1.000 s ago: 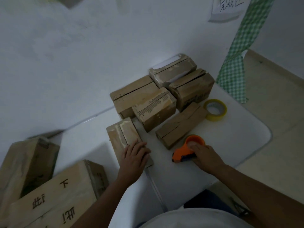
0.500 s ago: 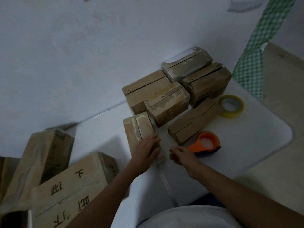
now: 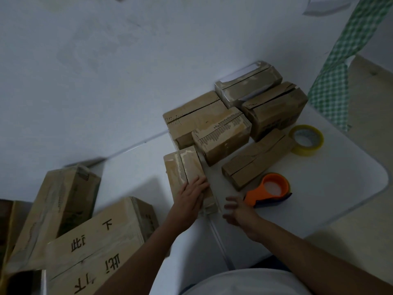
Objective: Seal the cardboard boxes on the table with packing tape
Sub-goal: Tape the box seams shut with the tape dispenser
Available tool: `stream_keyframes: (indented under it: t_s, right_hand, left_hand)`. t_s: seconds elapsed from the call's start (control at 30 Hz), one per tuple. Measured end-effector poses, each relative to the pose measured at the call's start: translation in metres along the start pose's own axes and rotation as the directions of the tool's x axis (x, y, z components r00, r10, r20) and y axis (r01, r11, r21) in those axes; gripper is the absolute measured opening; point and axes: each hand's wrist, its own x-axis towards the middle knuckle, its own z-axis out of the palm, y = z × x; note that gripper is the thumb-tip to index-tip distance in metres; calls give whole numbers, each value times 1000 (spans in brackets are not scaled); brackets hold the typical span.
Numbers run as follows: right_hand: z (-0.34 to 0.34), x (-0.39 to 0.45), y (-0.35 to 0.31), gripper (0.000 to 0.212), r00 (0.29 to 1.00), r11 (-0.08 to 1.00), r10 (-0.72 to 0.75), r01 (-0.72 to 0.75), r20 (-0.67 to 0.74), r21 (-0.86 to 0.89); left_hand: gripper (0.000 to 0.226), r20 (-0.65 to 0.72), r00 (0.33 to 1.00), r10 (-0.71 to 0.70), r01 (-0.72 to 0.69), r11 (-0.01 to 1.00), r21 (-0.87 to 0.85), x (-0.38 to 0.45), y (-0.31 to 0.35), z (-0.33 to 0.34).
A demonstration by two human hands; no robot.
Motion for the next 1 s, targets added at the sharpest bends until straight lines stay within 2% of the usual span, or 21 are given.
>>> stream_keyframes:
  t_s: [0.07, 0.13, 0.2, 0.3, 0.43, 0.57, 0.8, 1.0]
  right_hand:
    - [3, -2, 6, 25, 958, 922, 274, -288, 92, 258]
    - [5, -4, 6, 26, 916, 817, 339, -399, 213, 416]
    - [8, -4, -1, 22, 934, 817, 289, -354, 208, 454]
    - [12, -3, -7, 12, 973, 875, 213, -229, 85, 428]
    - [8, -7, -4, 25, 993, 896, 117, -97, -21, 432]
    - [-1, -19, -1, 18, 995, 925, -45, 73, -84, 374]
    - [-2, -34, 6, 19, 980, 938, -165, 192, -114, 290]
    - [-4, -33, 8, 19, 951, 946, -263, 287, -161, 151]
  left_hand:
    - [41, -5, 1000, 0, 1, 1000, 8, 0, -1, 1]
    - [41, -8, 1000, -1, 1, 1000, 15, 0, -2, 2]
    - [41, -11, 1000, -4, 4, 1000, 10, 0, -2, 2]
    - [41, -14, 1000, 0, 0, 1000, 19, 0, -2, 3]
    - [42, -6, 1000, -4, 4, 1000, 25, -1, -3, 4]
    - [42, 1, 1000, 4, -4, 1000, 27, 0, -2, 3]
    - [68, 118, 988, 100, -124, 969, 212, -4, -8, 0]
    - [65, 17, 988, 155, -150, 915, 374, -6, -6, 12]
